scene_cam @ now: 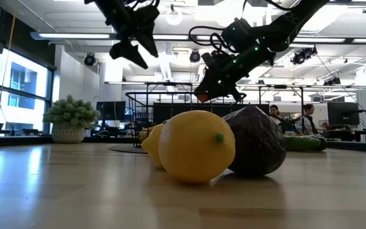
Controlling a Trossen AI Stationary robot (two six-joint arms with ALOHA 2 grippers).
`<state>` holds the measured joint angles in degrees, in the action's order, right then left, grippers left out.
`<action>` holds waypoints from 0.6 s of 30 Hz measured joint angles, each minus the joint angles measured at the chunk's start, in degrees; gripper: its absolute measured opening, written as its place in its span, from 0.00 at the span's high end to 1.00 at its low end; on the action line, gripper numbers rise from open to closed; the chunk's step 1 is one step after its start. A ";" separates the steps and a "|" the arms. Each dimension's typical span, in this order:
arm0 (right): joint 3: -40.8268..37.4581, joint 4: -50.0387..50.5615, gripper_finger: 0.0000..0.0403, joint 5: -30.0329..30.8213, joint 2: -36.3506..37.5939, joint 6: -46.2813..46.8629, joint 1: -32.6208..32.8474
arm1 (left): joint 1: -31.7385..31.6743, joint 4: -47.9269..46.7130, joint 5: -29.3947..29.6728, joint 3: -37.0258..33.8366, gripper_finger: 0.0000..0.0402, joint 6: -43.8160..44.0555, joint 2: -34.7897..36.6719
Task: Build produce basket
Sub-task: Put the orange into the wire basket, then put the purple avocado into the wire basket
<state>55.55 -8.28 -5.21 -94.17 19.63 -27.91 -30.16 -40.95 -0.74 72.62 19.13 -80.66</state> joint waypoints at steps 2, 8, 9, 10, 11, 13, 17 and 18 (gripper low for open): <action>0.00 0.40 0.63 -0.02 0.00 -0.58 -0.19 | 1.79 0.00 -0.67 0.00 0.34 1.11 0.00; 0.00 1.17 0.59 -0.16 0.00 -0.55 -0.23 | 7.04 0.02 -0.62 0.00 0.34 2.39 0.00; 0.00 1.15 0.56 -0.73 0.00 -0.41 -0.25 | 7.85 0.00 -0.58 0.00 0.34 2.84 0.00; 0.00 1.15 0.54 -0.99 0.00 -0.32 -0.24 | 8.61 0.02 -0.56 0.00 0.34 3.24 0.00; 0.00 1.15 0.51 -1.16 0.00 -0.23 -0.24 | 9.34 0.02 -0.53 0.00 0.34 3.65 0.00; 0.00 1.08 0.46 -1.20 0.00 -0.21 -0.23 | 10.70 0.02 -0.33 0.00 0.34 4.51 0.00; 0.00 0.64 0.38 -0.90 0.00 1.17 -0.23 | 12.68 0.02 -0.17 0.00 0.34 4.71 0.00; 0.00 0.66 0.38 -0.71 0.00 1.46 -0.23 | 13.07 0.03 -0.08 0.00 0.34 4.71 0.00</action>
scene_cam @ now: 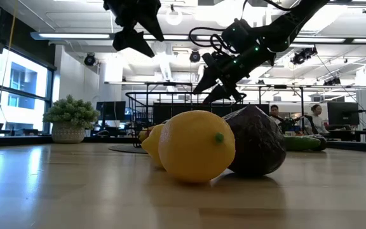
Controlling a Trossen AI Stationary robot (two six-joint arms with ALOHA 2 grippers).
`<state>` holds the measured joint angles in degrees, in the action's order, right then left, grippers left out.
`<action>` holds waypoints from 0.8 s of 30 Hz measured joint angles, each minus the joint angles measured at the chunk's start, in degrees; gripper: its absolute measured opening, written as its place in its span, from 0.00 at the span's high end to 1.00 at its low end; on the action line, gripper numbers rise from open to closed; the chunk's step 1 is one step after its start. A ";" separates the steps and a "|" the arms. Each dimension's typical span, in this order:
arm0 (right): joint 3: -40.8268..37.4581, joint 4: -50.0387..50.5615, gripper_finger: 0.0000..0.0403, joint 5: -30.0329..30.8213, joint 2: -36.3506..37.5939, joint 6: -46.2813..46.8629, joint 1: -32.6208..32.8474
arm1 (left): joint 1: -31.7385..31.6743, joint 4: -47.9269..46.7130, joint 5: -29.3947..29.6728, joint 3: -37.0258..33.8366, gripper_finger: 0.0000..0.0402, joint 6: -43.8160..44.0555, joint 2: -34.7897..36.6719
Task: Build produce basket
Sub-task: Put the purple avocado into the wire basket
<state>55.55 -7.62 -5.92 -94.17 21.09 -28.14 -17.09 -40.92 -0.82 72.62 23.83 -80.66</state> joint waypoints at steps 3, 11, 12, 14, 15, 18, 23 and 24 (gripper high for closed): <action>0.00 0.04 0.37 0.28 0.12 0.37 0.00 | 1.08 0.06 0.02 0.00 0.34 -0.15 -0.25; 0.00 1.34 0.37 0.07 4.60 1.11 0.00 | 2.33 0.08 0.00 0.00 0.34 -6.78 -0.33; 0.00 1.29 0.37 0.68 5.37 2.15 0.00 | 2.33 0.04 0.00 0.00 0.34 -7.89 -0.33; 0.00 1.68 0.37 1.86 6.89 3.72 0.00 | 2.25 0.09 0.00 0.00 0.34 -10.21 -0.33; 0.00 1.84 0.37 2.69 7.56 4.53 0.00 | 2.12 0.27 -0.08 0.00 0.34 -11.52 -0.33; 0.00 3.30 0.37 3.98 9.80 8.55 0.00 | 1.74 0.63 -1.62 0.00 0.34 -15.65 -0.33; 0.00 7.53 0.37 6.63 13.67 11.05 0.26 | 1.89 0.65 -4.53 0.00 0.34 -25.44 -0.33; 0.00 8.28 0.37 7.48 14.42 11.15 0.49 | 2.06 0.65 -4.54 0.00 0.34 -27.79 -0.33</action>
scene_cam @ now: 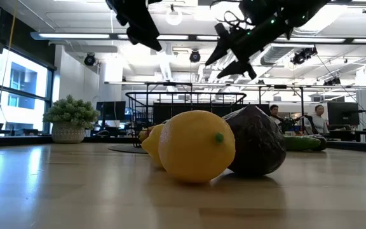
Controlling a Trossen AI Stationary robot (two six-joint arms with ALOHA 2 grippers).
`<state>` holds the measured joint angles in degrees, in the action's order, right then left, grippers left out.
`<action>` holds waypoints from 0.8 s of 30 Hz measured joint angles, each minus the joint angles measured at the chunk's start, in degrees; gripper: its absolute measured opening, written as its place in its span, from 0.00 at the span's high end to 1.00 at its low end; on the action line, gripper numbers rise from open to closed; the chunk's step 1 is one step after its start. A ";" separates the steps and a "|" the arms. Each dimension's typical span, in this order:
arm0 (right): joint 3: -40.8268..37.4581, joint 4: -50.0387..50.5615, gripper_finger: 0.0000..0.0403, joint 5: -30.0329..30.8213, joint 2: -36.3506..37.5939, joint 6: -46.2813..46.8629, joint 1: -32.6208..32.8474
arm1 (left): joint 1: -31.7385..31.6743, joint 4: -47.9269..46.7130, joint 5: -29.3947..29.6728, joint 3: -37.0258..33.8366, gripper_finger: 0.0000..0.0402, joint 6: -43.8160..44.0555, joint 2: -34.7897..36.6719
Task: Build produce basket
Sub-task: Put the purple avocado into the wire basket
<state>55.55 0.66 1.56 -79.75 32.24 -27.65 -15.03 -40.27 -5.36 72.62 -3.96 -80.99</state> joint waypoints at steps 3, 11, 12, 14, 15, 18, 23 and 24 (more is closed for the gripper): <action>0.00 2.36 0.37 2.58 2.23 2.23 1.00 | 0.40 0.17 0.04 0.00 0.34 -5.61 -0.21; 0.00 4.62 0.37 7.56 5.66 6.42 5.46 | 1.14 0.09 1.10 -0.02 0.34 -11.76 -0.28; 0.00 4.73 0.37 7.79 5.71 6.53 6.01 | 1.36 0.09 1.49 -0.02 0.34 -12.09 -0.28; 0.00 4.77 0.37 8.37 5.71 6.57 7.39 | 1.89 0.10 2.70 -0.02 0.34 -11.52 -0.28; 0.00 4.84 0.37 9.00 5.71 6.68 8.16 | 2.26 0.10 3.83 -0.02 0.34 -10.73 -0.28; 0.00 5.46 0.37 11.81 5.71 6.98 10.56 | 3.14 0.13 7.78 -0.02 0.34 -8.73 -0.28; 0.00 7.35 0.37 15.01 5.71 8.93 13.92 | 3.55 2.48 10.58 -0.02 0.34 -5.00 -0.28; 0.00 8.02 0.37 15.00 5.71 9.54 14.40 | 3.54 3.01 9.96 -0.02 0.34 -4.50 -0.28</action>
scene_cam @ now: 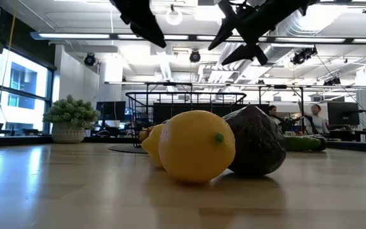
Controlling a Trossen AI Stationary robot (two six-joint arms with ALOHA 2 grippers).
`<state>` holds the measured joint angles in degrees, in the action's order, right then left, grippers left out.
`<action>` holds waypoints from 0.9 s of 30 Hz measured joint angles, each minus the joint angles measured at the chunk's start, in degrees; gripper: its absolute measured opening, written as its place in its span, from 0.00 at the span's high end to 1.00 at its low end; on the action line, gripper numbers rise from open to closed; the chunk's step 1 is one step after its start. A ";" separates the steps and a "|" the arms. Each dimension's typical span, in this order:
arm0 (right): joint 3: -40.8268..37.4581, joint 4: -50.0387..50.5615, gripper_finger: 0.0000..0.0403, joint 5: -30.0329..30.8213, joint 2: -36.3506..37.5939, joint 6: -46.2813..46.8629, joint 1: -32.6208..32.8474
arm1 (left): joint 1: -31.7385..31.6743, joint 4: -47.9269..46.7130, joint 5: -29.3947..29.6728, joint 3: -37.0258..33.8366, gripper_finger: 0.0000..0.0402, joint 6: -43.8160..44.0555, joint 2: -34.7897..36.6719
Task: Build produce basket
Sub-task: Put the purple avocado into the wire basket
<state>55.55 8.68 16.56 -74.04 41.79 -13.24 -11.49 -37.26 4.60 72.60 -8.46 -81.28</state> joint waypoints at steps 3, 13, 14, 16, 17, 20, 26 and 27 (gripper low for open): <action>0.00 1.61 0.37 0.01 0.00 1.76 1.23 | 0.02 1.09 -4.87 0.00 0.34 -1.71 0.00; 0.00 3.18 0.37 0.02 0.00 3.25 3.55 | 3.34 1.52 -11.90 0.02 0.34 -17.90 -4.28; 0.00 3.16 0.37 0.02 0.00 3.25 3.57 | 3.74 1.58 -12.81 -0.02 0.34 -18.68 -5.08; 0.00 3.18 0.37 0.02 0.00 3.25 3.57 | 4.73 2.72 -13.93 0.00 0.34 -19.43 -6.88; 0.00 3.18 0.37 0.02 0.00 3.25 3.57 | 5.04 2.76 -14.18 -0.01 0.34 -19.64 -7.70; 0.00 3.24 0.37 0.02 0.00 3.23 3.56 | 5.91 4.20 -14.53 0.00 0.34 -19.75 -10.71; 0.00 4.07 0.37 0.02 0.00 3.23 3.55 | 7.10 5.69 -14.58 0.00 0.34 -19.67 -16.62; 0.00 4.22 0.37 0.02 0.00 3.23 3.55 | 7.24 5.97 -14.60 0.00 0.34 -19.72 -17.53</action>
<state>55.55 12.90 16.58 -74.04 45.01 -9.69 -4.24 -31.29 -10.00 72.60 -28.18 -98.80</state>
